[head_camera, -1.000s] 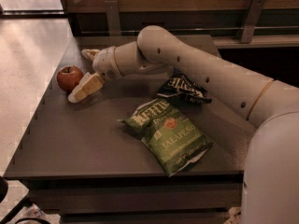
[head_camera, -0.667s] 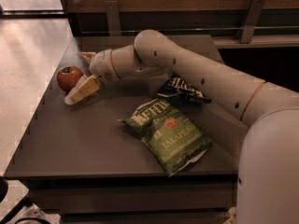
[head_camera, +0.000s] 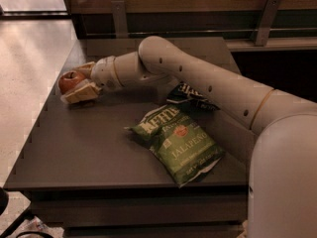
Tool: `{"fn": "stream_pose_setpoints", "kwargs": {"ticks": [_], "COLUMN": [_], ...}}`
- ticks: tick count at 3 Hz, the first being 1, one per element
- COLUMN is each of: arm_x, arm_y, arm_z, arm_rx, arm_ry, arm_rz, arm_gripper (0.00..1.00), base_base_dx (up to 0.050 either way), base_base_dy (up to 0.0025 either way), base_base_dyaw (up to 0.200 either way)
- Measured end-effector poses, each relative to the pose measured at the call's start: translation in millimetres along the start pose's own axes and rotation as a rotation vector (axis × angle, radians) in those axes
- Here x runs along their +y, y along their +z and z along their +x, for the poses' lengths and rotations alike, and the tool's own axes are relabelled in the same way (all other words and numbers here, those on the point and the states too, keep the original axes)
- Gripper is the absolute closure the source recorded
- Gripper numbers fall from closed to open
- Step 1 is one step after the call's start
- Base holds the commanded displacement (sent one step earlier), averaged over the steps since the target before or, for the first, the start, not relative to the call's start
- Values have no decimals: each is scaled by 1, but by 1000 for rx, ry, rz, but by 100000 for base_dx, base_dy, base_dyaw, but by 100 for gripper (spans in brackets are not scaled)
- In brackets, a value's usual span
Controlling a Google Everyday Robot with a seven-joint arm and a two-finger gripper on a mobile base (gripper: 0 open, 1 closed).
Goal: Pick apple
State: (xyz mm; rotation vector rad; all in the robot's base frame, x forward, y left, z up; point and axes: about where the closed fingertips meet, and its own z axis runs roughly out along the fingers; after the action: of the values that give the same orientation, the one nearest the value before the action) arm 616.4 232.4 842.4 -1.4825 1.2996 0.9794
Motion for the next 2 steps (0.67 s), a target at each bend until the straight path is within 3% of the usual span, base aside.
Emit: {"fn": "stream_pose_setpoints", "kwargs": {"ticks": [2], "arm_x": [3], "arm_y": [5], "arm_z": [-1], "arm_rx": [-2], "arm_ry": [-1], "arm_rz": [-9], "arm_gripper": [84], "base_base_dx": [0], "base_base_dy": [0], "base_base_dyaw": [0]}}
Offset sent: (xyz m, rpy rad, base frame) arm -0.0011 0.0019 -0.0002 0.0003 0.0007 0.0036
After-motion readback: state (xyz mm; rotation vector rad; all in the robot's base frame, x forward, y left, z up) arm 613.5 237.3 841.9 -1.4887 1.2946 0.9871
